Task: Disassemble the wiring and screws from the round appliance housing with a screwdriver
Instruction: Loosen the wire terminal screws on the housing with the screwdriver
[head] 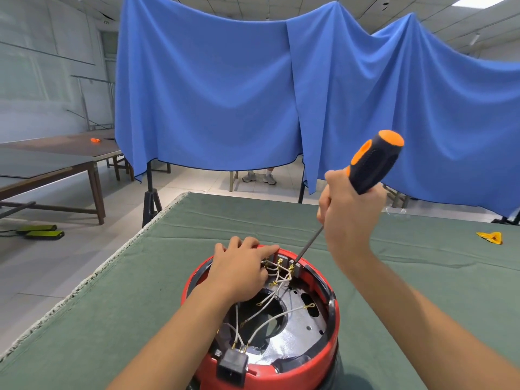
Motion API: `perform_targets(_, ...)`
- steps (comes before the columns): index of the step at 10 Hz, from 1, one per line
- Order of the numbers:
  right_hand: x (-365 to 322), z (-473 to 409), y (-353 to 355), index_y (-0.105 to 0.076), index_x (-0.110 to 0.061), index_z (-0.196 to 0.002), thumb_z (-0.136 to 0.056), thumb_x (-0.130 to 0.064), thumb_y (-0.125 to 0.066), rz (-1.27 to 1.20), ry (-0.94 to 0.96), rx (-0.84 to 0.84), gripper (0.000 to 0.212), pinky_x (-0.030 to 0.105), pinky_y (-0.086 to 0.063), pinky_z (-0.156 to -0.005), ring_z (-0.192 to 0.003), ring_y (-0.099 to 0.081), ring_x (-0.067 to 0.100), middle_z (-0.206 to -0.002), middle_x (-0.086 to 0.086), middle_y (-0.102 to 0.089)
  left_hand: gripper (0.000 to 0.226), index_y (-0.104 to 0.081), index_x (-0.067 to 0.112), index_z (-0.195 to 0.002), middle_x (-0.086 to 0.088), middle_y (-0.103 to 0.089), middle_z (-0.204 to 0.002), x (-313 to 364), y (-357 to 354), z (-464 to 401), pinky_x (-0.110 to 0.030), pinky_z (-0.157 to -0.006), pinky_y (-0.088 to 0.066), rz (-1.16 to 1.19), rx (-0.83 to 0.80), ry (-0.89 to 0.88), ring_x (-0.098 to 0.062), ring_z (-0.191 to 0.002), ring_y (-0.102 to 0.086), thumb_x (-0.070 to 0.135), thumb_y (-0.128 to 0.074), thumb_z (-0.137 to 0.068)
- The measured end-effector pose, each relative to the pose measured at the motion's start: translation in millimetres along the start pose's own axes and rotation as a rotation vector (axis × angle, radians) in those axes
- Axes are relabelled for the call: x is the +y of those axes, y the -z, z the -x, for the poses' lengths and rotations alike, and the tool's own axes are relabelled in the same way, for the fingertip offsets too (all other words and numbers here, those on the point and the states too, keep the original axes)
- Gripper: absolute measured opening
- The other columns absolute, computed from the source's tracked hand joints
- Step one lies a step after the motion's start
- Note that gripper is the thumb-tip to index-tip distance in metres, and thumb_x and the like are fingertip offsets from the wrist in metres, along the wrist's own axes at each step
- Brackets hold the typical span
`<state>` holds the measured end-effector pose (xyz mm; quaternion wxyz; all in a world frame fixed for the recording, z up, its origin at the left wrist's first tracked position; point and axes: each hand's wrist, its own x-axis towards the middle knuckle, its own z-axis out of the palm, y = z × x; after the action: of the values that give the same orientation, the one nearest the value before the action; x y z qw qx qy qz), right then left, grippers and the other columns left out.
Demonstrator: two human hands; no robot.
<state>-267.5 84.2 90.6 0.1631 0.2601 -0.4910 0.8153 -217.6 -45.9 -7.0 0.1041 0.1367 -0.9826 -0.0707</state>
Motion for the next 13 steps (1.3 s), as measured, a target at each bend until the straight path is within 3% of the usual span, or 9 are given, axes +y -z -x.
perform_targets(2, -1, 0, -12, -0.023, -0.005, -0.058, -0.065, -0.011, -0.052, 0.130, 0.018, -0.066, 0.030, 0.038, -0.018, -0.042, -0.050, -0.018, 0.036, -0.052, 0.028, -0.023, 0.055, -0.021, 0.050, -0.143, 0.008, -0.033, -0.146, 1, 1, 1, -0.045, -0.105, -0.024, -0.008, 0.006, -0.007, -0.020, -0.130, -0.027, 0.033, -0.041, -0.095)
perform_targets(3, 3, -20, -10, -0.030, -0.010, -0.056, -0.071, -0.008, -0.053, 0.092, -0.072, -0.008, 0.028, 0.030, -0.017, -0.043, -0.046, -0.021, 0.020, -0.054, 0.012, -0.023, 0.055, -0.020, 0.050, -0.143, 0.007, -0.032, -0.147, 0, 0, 1, -0.045, -0.105, -0.023, -0.013, 0.008, -0.008, -0.020, -0.130, -0.027, 0.033, -0.040, -0.095)
perform_targets(4, 12, -37, -5, -0.029, -0.018, -0.060, -0.079, -0.004, -0.052, 0.071, -0.147, 0.061, 0.034, 0.023, -0.019, -0.043, -0.041, -0.021, 0.017, -0.054, 0.002, -0.022, 0.054, -0.021, 0.050, -0.143, 0.007, -0.033, -0.146, 0, 1, 1, -0.046, -0.104, -0.024, -0.011, 0.003, -0.006, -0.021, -0.130, -0.027, 0.033, -0.040, -0.095)
perform_targets(9, 39, -76, 21, -0.032, -0.017, -0.065, -0.075, -0.009, -0.049, 0.008, -0.416, 0.371, 0.021, 0.014, -0.017, -0.040, -0.033, -0.016, 0.014, -0.038, -0.006, -0.021, 0.054, -0.022, 0.051, -0.142, 0.006, -0.033, -0.147, -1, 1, -1, -0.047, -0.105, -0.023, -0.014, -0.001, -0.006, -0.022, -0.130, -0.027, 0.032, -0.039, -0.095)
perform_targets(11, 31, -68, 21, -0.029, -0.018, -0.063, -0.076, -0.008, -0.050, -0.058, -0.371, 0.307, 0.026, 0.016, -0.016, -0.041, -0.032, -0.015, 0.013, -0.038, -0.007, -0.020, 0.054, -0.021, 0.051, -0.143, 0.006, -0.033, -0.146, -1, 2, 0, -0.047, -0.104, -0.023, -0.017, 0.001, -0.007, -0.021, -0.130, -0.028, 0.033, -0.039, -0.096)
perform_targets(13, 13, -33, 3, -0.026, -0.020, -0.057, -0.070, -0.011, -0.052, -0.069, -0.123, 0.041, 0.030, 0.015, -0.020, -0.039, -0.033, -0.021, 0.013, -0.042, -0.008, -0.021, 0.055, -0.020, 0.050, -0.144, 0.005, -0.032, -0.147, 0, 3, 1, -0.047, -0.105, -0.023, -0.019, -0.004, -0.015, -0.021, -0.131, -0.027, 0.032, -0.039, -0.096)
